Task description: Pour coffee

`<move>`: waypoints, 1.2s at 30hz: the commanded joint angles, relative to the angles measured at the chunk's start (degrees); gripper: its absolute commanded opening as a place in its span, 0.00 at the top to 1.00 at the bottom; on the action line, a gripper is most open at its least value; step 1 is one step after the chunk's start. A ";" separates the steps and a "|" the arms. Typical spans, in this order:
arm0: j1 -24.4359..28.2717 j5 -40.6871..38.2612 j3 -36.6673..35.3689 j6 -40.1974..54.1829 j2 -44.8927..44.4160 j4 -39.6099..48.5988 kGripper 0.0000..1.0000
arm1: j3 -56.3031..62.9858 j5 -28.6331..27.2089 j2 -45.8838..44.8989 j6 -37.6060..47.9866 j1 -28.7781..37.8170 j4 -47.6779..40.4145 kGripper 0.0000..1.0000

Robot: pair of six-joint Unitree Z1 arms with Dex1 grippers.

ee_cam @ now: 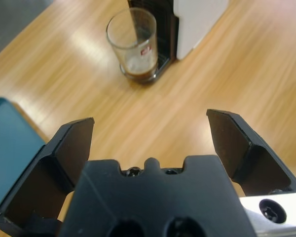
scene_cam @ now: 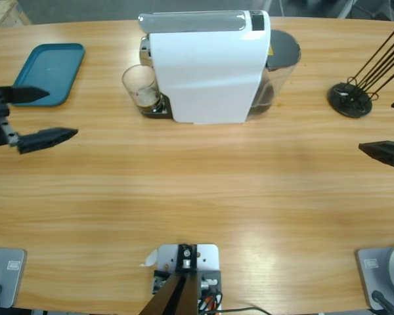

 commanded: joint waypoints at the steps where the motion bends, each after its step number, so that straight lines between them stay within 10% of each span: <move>1: -0.26 -5.57 -2.36 0.66 10.63 -9.00 0.00 | 0.33 -0.43 0.55 0.08 0.62 -0.34 0.01; 36: 1.59 -9.56 -13.98 7.17 35.36 -18.47 0.00 | 0.06 1.93 1.64 -0.63 0.67 -0.42 0.01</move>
